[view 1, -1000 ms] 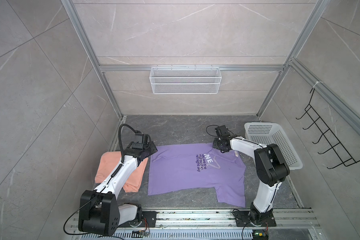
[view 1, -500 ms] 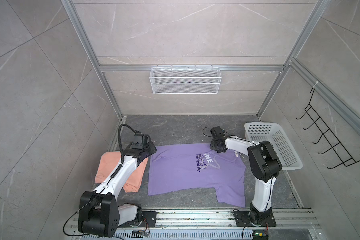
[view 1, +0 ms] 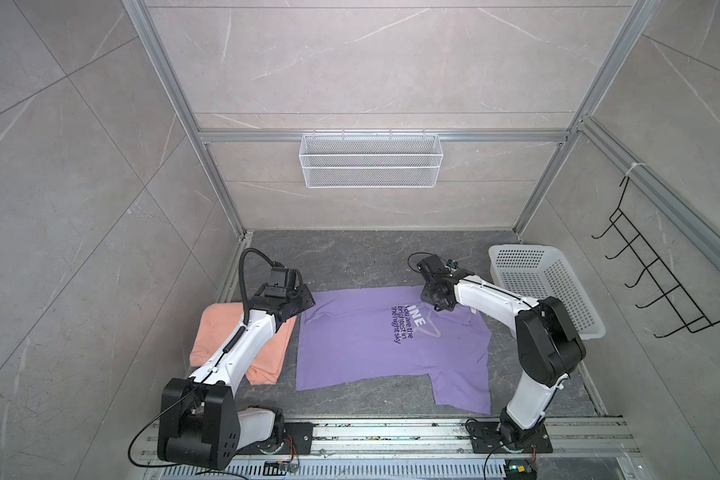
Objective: Fold and stack the t-shirts
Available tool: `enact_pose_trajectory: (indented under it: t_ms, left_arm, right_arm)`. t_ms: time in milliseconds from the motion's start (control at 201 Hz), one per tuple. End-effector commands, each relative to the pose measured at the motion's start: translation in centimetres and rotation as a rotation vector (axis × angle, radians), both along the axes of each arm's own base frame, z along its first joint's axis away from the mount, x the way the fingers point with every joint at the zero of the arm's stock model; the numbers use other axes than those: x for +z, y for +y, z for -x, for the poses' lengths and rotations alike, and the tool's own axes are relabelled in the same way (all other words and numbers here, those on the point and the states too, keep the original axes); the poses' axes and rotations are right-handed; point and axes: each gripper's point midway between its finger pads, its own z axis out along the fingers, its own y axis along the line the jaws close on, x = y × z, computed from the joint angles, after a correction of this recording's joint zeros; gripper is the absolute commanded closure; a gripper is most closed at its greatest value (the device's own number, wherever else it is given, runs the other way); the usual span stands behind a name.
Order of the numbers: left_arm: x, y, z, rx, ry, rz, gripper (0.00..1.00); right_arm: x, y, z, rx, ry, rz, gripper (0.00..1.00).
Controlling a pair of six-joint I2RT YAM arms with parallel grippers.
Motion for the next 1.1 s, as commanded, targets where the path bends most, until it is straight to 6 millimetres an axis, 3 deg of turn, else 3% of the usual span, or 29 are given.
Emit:
enact_pose_trajectory:
  t_ms: [0, 90, 194, 309, 438, 523, 672, 786, 936, 1095]
  left_arm:
    - [0.2, -1.1, -0.8, -0.077, -0.001, 0.008, 0.45]
    - [-0.3, -1.7, -1.4, -0.108, 0.010, 0.020, 0.45]
    - [-0.7, -2.6, -2.1, -0.154, 0.031, 0.037, 0.45]
    - [-0.8, -3.4, -2.9, -0.189, 0.036, 0.052, 0.45]
    - [-0.5, -3.6, -3.3, -0.196, 0.027, 0.058, 0.45]
    - [-0.5, -3.6, -3.4, -0.188, 0.025, 0.064, 0.45]
    - [-0.6, -4.0, -3.3, -0.192, 0.032, 0.091, 0.45]
    - [-0.8, -4.5, -3.2, -0.169, 0.054, 0.141, 0.44]
    - [-1.6, -5.5, -2.7, -0.103, 0.098, 0.196, 0.44]
    - [-4.5, -6.3, -2.0, -0.035, 0.191, 0.205, 0.44]
  right_arm:
    - [-1.3, -1.3, 5.9, -0.218, 0.109, 0.013, 0.75]
    - [-1.3, 1.1, 8.1, -0.199, 0.091, -0.051, 0.72]
    - [0.7, 3.8, 9.4, -0.121, 0.016, -0.087, 0.51]
    - [3.3, 3.3, 10.0, -0.103, -0.045, -0.051, 0.50]
    - [6.1, 1.9, 9.2, -0.112, -0.135, 0.001, 0.46]
    - [6.8, 0.9, 8.2, -0.121, -0.154, 0.057, 0.41]
    - [6.0, -0.7, 5.0, -0.109, -0.149, 0.099, 0.38]
    - [4.3, -2.1, 2.9, -0.112, -0.110, 0.072, 0.37]
    - [1.4, -2.8, 1.6, -0.058, -0.043, 0.023, 0.37]
    - [-1.4, -3.6, 1.5, -0.031, 0.045, 0.026, 0.37]
